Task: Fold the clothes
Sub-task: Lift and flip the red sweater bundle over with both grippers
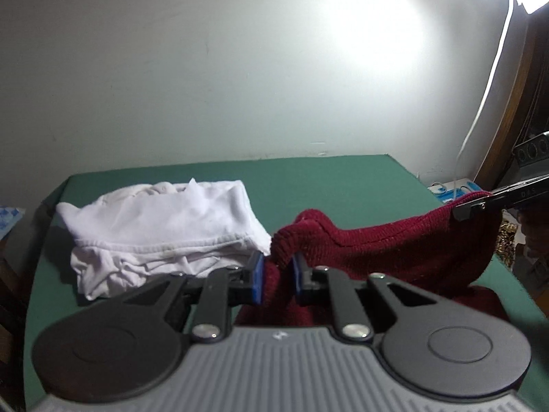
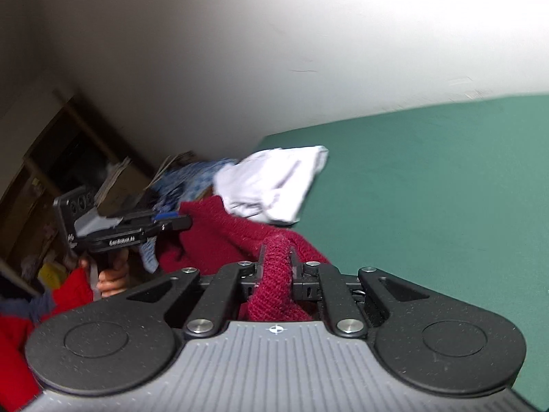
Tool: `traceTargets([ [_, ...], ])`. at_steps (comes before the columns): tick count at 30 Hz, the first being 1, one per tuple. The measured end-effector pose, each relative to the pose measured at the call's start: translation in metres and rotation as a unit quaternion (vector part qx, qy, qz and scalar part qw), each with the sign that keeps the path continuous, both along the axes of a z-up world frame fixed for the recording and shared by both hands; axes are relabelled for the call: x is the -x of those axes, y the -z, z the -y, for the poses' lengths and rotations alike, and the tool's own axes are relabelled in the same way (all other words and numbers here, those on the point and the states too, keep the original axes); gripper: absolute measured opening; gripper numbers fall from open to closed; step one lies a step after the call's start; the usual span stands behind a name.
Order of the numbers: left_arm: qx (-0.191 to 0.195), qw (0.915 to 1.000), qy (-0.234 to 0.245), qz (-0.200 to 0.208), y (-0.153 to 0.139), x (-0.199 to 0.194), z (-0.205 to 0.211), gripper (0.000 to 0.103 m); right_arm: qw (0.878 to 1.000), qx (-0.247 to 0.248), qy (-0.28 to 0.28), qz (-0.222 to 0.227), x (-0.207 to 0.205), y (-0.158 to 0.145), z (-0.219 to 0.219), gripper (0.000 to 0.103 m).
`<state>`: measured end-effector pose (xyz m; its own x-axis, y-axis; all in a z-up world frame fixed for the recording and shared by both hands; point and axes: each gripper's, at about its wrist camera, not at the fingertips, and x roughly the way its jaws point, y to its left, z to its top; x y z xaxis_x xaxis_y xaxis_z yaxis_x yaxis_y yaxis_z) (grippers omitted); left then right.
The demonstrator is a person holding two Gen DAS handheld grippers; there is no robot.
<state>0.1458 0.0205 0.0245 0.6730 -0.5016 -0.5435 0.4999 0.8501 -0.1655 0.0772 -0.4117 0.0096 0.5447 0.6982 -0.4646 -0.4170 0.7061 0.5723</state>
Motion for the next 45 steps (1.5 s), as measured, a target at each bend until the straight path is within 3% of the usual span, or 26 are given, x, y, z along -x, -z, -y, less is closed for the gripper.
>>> traceTargets([
  [3, 0.007, 0.9999, 0.01, 0.002, -0.012, 0.045, -0.006, 0.014, 0.999, 0.025, -0.036, 0.011, 0.034, -0.014, -0.006, 0.009],
  [7, 0.008, 0.9995, 0.021, -0.022, -0.008, 0.098, -0.013, 0.014, 0.995, 0.069, -0.077, -0.009, 0.082, -0.017, -0.012, 0.009],
  [11, -0.049, 0.9963, 0.055, -0.043, 0.013, 0.147, -0.001, 0.014, 0.983, 0.134, -0.12, -0.024, 0.13, -0.006, -0.037, 0.009],
  [15, -0.139, 0.9852, 0.091, -0.042, 0.045, 0.187, 0.016, 0.014, 0.959, 0.237, -0.157, -0.007, 0.166, 0.022, -0.078, 0.011],
  [19, -0.188, 0.9769, 0.1, -0.022, 0.063, 0.203, 0.028, 0.015, 0.937, 0.298, -0.182, 0.009, 0.19, 0.044, -0.107, 0.049],
  [21, -0.197, 0.9755, 0.098, -0.008, 0.063, 0.203, 0.032, 0.015, 0.935, 0.31, -0.171, 0.032, 0.201, 0.037, -0.114, 0.048],
  [23, -0.205, 0.974, 0.095, 0.004, 0.063, 0.204, 0.034, 0.016, 0.943, 0.301, -0.129, 0.065, 0.212, 0.018, -0.113, 0.046],
  [25, -0.212, 0.973, 0.09, 0.01, 0.064, 0.205, 0.032, 0.022, 0.949, 0.282, -0.084, 0.114, 0.229, -0.003, -0.111, 0.047],
  [26, -0.216, 0.9725, 0.087, 0.014, 0.064, 0.206, 0.03, 0.023, 0.946, 0.283, -0.072, 0.144, 0.237, -0.009, -0.115, 0.049],
  [28, -0.217, 0.9723, 0.085, 0.016, 0.064, 0.206, 0.03, 0.027, 0.933, 0.3, -0.065, 0.189, 0.244, -0.01, -0.131, 0.05],
  [30, -0.219, 0.9719, 0.084, 0.018, 0.063, 0.206, 0.03, 0.027, 0.915, 0.341, -0.085, 0.199, 0.235, 0.005, -0.158, 0.05],
  [33, -0.224, 0.9703, 0.089, 0.025, 0.06, 0.208, 0.03, 0.027, 0.872, 0.432, -0.131, 0.192, 0.221, 0.043, -0.192, 0.044],
  [34, -0.224, 0.97, 0.09, 0.029, 0.057, 0.211, 0.029, 0.028, 0.862, 0.454, -0.139, 0.176, 0.218, 0.054, -0.198, 0.017],
  [35, -0.224, 0.9698, 0.09, 0.033, 0.055, 0.215, 0.028, 0.028, 0.864, 0.455, -0.146, 0.158, 0.22, 0.059, -0.2, 0.008],
  [37, -0.215, 0.9716, 0.091, 0.039, 0.045, 0.226, 0.02, 0.029, 0.878, 0.431, -0.153, 0.141, 0.231, 0.06, -0.2, 0.008],
  [39, -0.199, 0.9748, 0.09, 0.047, 0.033, 0.24, 0.011, 0.031, 0.883, 0.428, -0.14, 0.135, 0.238, 0.061, -0.203, 0.008],
  [42, -0.144, 0.9835, 0.09, 0.062, 0.009, 0.255, 0.004, 0.035, 0.893, 0.42, -0.114, 0.111, 0.239, 0.073, -0.214, 0.008],
  [45, -0.111, 0.9843, 0.114, 0.076, 0.0, 0.255, 0.02, 0.039, 0.89, 0.436, -0.089, 0.103, 0.235, 0.094, -0.231, 0.013],
])
